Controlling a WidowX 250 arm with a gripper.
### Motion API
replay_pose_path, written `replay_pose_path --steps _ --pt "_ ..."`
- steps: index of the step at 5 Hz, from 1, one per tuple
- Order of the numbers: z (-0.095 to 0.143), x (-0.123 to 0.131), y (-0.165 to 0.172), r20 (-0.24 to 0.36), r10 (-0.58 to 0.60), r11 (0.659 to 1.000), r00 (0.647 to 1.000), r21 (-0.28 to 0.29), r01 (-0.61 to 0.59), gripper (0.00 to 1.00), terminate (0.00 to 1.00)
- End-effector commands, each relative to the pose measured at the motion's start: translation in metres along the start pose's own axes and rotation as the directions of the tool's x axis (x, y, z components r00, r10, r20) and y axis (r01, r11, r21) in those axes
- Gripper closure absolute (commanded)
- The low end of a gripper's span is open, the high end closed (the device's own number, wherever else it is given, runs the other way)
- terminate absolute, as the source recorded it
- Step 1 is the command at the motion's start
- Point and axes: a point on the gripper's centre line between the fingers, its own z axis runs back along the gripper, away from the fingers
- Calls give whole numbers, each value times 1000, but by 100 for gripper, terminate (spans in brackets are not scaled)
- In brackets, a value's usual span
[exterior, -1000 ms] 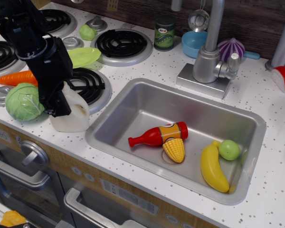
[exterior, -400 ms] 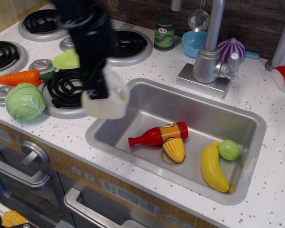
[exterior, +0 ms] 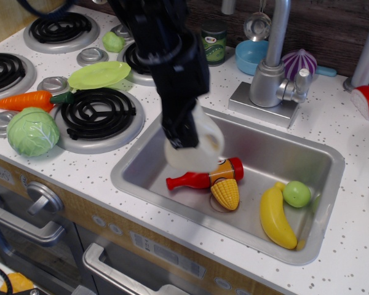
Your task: Put detergent in sink
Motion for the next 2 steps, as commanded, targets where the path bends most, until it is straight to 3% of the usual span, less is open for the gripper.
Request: replay_pose_path --steps 1,2 --pt "-34 7 -13 76 -28 999 997 21 27 100 0" --pt "-54 3 -7 126 -49 998 991 40 44 100 0"
